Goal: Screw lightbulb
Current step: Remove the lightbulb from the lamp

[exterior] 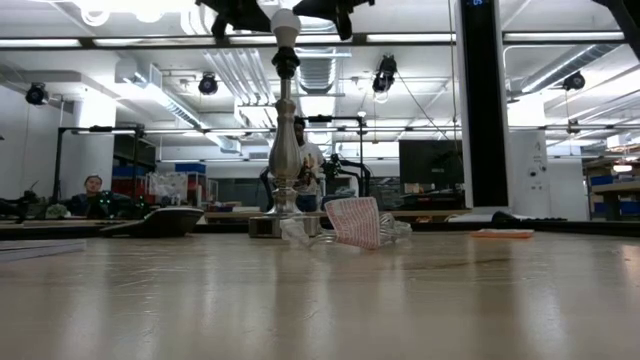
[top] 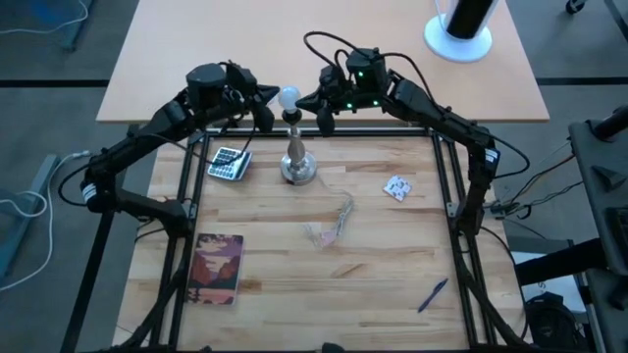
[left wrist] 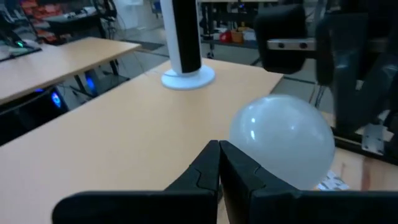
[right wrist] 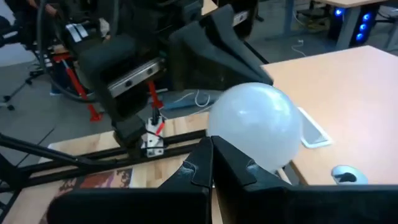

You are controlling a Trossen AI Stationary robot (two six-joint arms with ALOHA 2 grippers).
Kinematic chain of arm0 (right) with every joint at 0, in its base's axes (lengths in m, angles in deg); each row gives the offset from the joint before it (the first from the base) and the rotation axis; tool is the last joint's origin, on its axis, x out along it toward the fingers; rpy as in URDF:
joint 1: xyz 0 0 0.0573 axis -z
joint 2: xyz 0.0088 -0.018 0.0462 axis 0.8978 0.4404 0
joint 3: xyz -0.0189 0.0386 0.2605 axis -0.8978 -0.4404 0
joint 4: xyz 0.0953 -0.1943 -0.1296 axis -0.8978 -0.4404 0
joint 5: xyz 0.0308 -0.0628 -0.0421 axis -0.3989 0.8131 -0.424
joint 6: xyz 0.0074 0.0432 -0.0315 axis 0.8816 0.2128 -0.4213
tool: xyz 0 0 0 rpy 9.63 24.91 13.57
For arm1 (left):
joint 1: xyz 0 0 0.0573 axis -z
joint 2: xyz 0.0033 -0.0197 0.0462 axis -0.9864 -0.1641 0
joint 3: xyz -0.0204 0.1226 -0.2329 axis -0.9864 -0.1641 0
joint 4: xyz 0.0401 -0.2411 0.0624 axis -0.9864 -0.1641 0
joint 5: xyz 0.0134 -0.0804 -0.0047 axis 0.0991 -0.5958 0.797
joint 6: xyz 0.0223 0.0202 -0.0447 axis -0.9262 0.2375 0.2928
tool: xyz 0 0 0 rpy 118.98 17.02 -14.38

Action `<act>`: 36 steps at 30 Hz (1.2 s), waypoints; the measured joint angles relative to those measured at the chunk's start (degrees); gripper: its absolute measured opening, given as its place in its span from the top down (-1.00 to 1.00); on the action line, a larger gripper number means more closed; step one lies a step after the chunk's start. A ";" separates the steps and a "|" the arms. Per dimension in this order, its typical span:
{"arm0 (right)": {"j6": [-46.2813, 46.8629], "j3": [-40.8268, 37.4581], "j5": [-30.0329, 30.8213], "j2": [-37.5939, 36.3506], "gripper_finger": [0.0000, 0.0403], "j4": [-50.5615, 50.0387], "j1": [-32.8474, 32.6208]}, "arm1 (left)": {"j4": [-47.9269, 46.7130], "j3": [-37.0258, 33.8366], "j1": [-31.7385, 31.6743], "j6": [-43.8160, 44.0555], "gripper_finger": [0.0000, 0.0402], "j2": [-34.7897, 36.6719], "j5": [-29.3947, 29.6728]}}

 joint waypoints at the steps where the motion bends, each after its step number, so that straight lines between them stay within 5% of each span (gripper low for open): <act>1: 0.00 0.00 0.20 0.22 1.00 0.08 0.03 | 0.00 0.00 0.01 0.07 1.00 -0.30 -0.13; 16: 0.07 0.00 7.39 -0.47 1.00 -2.19 1.80 | -5.87 0.02 0.95 6.58 1.00 2.61 -6.66; 36: -1.35 2.35 2.33 1.09 1.00 -2.73 -0.77 | -0.84 0.00 0.58 1.45 1.00 -1.00 0.52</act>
